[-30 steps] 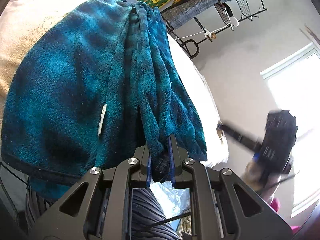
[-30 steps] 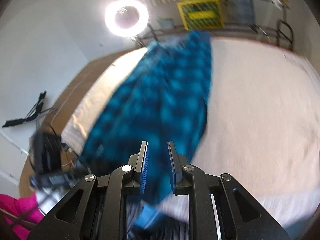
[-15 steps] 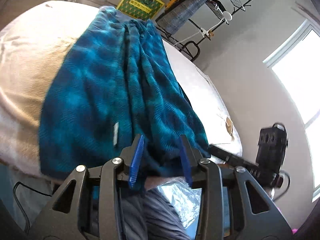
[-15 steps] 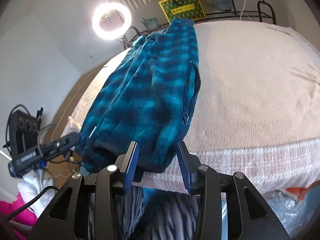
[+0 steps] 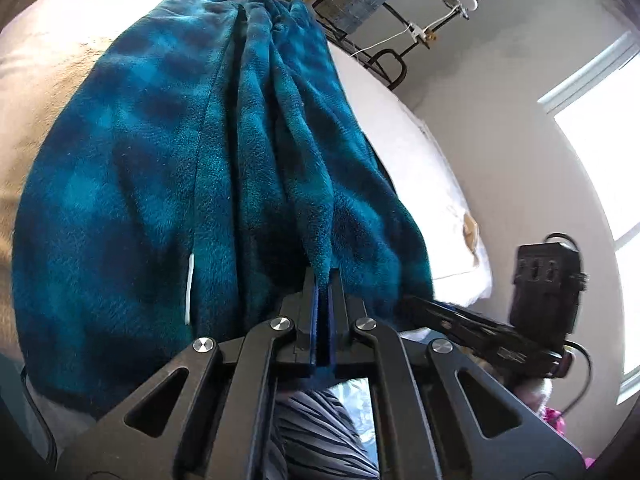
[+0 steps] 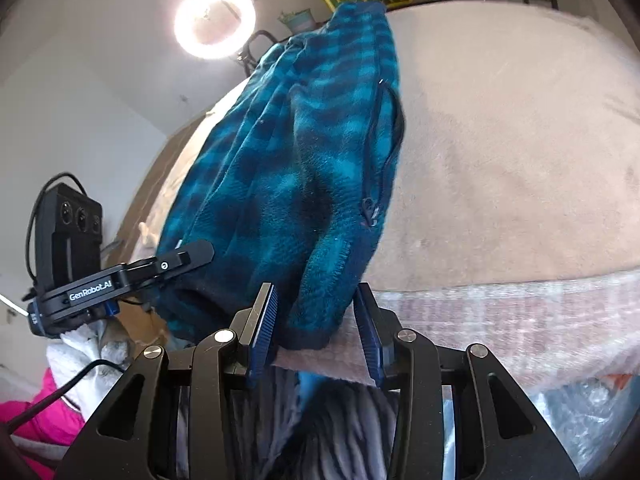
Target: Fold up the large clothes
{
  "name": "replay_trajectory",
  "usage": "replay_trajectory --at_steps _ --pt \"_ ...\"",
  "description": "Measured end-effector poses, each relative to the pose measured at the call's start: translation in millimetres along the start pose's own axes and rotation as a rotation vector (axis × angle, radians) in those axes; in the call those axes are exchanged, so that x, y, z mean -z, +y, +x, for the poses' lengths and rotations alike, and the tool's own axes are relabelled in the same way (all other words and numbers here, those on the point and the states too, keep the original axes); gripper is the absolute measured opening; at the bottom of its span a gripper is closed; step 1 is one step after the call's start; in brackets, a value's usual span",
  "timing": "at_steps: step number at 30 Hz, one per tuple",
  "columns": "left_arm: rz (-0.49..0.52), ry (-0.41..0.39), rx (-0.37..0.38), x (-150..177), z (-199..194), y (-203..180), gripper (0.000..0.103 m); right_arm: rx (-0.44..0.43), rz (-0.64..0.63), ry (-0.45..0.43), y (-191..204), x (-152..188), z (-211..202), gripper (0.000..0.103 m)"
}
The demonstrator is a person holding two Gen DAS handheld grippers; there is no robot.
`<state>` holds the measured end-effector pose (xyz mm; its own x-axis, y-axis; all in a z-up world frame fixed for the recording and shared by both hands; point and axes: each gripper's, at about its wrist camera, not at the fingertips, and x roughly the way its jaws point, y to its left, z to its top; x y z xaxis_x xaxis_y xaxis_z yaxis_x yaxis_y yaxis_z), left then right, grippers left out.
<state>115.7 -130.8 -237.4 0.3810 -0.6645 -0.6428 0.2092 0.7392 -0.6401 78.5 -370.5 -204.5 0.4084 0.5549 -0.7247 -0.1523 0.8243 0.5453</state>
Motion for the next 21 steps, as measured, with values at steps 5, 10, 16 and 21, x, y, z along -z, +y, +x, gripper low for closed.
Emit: replay_trajectory --at_steps 5,10,16,21 --pt "0.03 -0.012 0.018 17 -16 -6 0.001 -0.006 -0.04 -0.029 12 9 -22 0.008" --pt "0.014 0.039 -0.029 23 6 9 0.001 0.048 -0.029 0.035 0 19 1 0.008" --pt "0.072 0.016 0.004 19 -26 -3 0.002 0.105 -0.101 0.021 11 15 -18 0.014" --pt "0.109 -0.077 0.009 20 -77 4 0.01 0.129 -0.163 -0.074 32 11 -46 0.014"
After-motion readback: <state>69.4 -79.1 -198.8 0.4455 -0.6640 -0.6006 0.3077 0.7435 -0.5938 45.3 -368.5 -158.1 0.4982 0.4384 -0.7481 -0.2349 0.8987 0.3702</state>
